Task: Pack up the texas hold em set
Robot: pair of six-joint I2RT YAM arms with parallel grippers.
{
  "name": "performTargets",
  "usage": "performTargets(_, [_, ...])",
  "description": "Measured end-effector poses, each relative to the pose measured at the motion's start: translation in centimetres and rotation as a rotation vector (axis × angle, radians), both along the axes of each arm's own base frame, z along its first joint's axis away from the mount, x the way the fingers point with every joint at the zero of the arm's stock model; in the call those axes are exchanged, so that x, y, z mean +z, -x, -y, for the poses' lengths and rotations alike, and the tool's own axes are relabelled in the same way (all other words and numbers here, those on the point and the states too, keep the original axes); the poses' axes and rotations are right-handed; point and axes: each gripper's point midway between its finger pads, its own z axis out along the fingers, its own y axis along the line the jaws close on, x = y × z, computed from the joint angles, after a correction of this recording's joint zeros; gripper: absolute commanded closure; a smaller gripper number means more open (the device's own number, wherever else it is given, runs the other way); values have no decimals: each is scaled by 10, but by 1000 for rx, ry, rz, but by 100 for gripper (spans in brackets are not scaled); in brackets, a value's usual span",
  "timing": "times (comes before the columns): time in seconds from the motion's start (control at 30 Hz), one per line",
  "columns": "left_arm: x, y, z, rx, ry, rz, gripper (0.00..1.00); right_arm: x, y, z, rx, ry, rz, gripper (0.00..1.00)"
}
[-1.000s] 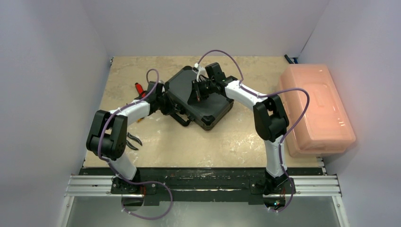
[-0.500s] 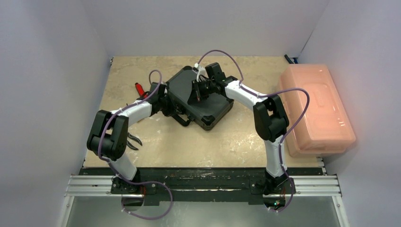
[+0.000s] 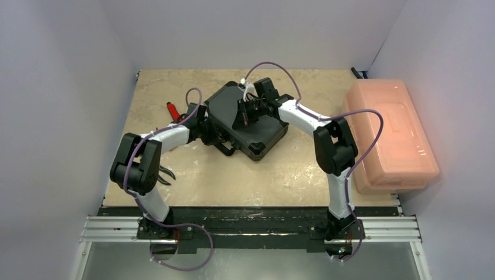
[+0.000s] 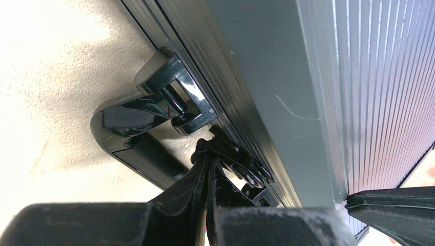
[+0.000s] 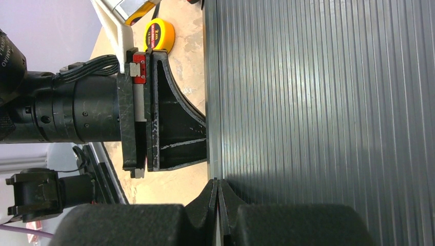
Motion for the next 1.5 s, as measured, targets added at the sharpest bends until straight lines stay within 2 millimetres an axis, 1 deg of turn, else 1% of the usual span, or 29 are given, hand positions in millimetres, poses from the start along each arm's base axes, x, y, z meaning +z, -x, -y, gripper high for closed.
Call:
performTargets(0.47, [0,0,-3,5,-28,8,99,0,1,1,-1,2,-1,94])
performTargets(0.83, [-6,3,-9,8,-73,-3,100,0,1,1,-1,3,-2,94])
performTargets(1.5, [-9,1,-7,-3,-79,-35,100,0,1,1,0,3,-1,94])
